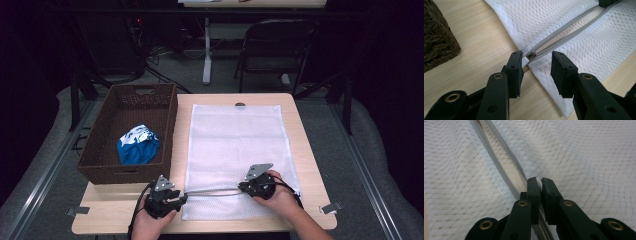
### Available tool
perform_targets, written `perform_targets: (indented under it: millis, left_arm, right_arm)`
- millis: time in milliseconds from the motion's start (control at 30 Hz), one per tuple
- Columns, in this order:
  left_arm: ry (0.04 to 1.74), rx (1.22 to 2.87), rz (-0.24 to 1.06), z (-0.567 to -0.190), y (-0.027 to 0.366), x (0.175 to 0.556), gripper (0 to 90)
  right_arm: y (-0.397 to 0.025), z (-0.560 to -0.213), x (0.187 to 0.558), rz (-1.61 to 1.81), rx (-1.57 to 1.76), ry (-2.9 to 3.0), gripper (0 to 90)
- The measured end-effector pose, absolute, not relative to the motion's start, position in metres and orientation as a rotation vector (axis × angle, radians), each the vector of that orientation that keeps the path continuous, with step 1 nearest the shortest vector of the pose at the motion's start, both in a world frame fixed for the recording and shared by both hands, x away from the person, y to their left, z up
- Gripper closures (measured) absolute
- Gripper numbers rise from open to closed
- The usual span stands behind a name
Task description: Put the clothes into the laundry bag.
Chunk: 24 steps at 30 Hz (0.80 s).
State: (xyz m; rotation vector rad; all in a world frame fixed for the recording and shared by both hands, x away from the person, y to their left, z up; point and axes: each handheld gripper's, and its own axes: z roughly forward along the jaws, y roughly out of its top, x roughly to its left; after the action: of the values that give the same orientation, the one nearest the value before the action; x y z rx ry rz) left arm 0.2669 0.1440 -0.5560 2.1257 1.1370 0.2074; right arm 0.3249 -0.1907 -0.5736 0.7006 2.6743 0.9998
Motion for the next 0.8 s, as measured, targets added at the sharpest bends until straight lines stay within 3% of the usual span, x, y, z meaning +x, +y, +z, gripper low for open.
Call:
perform_targets:
  millis: [800]
  left_arm:
    - [1.136, 2.111, 0.214, -0.555, 0.145, 0.267, 61.7]
  right_arm:
    - [-0.195, -0.561, 0.329, 1.048, 0.778, 2.659, 87.9]
